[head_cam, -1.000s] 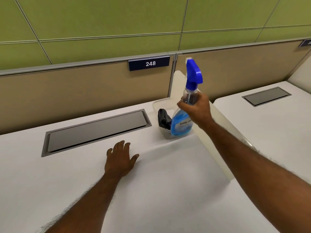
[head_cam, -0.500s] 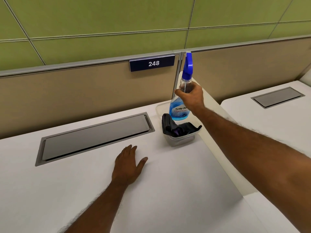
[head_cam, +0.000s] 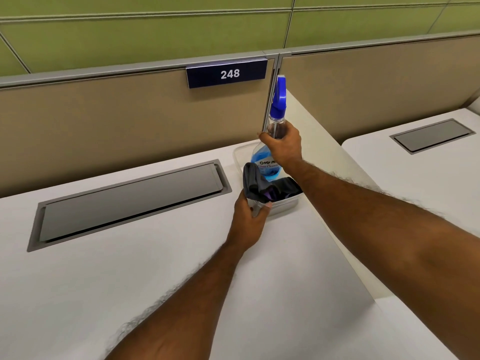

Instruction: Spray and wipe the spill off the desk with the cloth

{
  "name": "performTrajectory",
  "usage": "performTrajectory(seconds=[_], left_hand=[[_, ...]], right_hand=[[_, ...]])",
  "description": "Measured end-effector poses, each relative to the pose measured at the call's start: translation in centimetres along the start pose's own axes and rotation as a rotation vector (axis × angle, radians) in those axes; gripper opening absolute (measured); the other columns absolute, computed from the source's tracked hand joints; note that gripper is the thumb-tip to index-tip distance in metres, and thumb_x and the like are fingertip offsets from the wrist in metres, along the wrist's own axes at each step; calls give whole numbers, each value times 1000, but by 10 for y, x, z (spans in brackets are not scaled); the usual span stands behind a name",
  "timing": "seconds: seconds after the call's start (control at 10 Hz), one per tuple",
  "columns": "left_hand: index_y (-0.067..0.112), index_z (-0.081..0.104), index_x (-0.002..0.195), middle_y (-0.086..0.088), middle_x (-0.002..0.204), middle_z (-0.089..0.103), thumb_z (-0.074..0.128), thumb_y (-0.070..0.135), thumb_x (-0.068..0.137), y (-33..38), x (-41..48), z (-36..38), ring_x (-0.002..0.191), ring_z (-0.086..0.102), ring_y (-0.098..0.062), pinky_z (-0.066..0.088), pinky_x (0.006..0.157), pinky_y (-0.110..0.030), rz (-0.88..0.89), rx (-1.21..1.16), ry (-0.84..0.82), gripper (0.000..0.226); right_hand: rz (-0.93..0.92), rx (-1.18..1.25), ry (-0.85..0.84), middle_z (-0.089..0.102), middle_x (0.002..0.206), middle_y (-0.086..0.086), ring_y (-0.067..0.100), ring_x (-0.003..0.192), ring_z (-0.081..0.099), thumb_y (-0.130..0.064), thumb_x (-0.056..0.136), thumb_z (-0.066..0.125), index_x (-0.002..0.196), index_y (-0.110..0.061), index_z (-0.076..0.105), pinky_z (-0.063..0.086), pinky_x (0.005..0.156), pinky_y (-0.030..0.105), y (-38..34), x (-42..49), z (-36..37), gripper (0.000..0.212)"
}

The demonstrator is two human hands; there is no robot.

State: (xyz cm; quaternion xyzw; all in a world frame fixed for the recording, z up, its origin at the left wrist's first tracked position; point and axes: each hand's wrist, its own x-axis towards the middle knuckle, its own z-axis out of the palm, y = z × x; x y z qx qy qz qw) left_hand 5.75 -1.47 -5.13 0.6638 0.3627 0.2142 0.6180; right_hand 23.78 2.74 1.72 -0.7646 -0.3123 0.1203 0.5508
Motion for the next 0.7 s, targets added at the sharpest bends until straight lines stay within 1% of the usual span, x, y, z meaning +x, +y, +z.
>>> performTrajectory(seconds=[0.1, 0.2, 0.3, 0.4, 0.5, 0.6, 0.7], left_hand=[[18, 37, 144, -6, 144, 51, 61, 29, 94, -1, 2, 4, 130, 50, -24, 46, 108, -45, 13, 0, 20, 56], [17, 35, 145, -7, 145, 50, 59, 32, 96, 0, 4, 6, 131, 49, -25, 44, 109, -45, -5, 40, 14, 57], [14, 34, 145, -9, 145, 50, 57, 30, 96, 1, 3, 8, 131, 48, -25, 43, 110, -45, 4, 54, 16, 56], [14, 34, 145, -9, 146, 49, 57, 29, 97, 4, 1, 7, 132, 48, -25, 41, 111, -43, -15, 54, 4, 55], [15, 35, 145, -8, 144, 51, 58, 32, 96, 5, 2, 0, 129, 52, -26, 44, 108, -38, -59, 92, -50, 56], [14, 35, 146, -11, 147, 49, 61, 37, 93, 6, -4, -17, 126, 54, -28, 44, 107, -42, -64, 227, -90, 63], [13, 27, 151, -12, 157, 34, 57, 46, 94, 4, -12, -43, 138, 42, -29, 36, 113, -46, -118, 394, -40, 73]], right_hand=[[10, -8, -32, 65, 101, -7, 10, 88, 63, -31, 81, 77, 108, -23, 56, 47, 84, 23, 9, -1, 1, 34], [8, 0, -32, 66, 99, -7, 5, 83, 63, -33, 81, 78, 106, -24, 57, 45, 74, 12, 14, -4, 0, 34], [15, 16, -18, 65, 97, -6, 4, 82, 63, -35, 81, 77, 107, -23, 57, 44, 71, 9, 18, -4, 0, 35], [41, -18, -67, 64, 106, -3, 11, 90, 61, -39, 81, 77, 114, -21, 52, 50, 83, 25, 18, -5, 0, 46], [87, -16, -112, 60, 124, 2, 15, 104, 58, -47, 73, 81, 128, -21, 41, 50, 92, 33, 15, -7, -3, 73], [141, -58, -123, 50, 141, 9, 24, 124, 52, -44, 69, 84, 141, -18, 30, 46, 103, 42, 5, -17, -12, 93], [78, -100, -14, 45, 144, 8, 24, 130, 46, -43, 77, 79, 143, -17, 29, 46, 106, 46, -1, -35, -22, 87]])
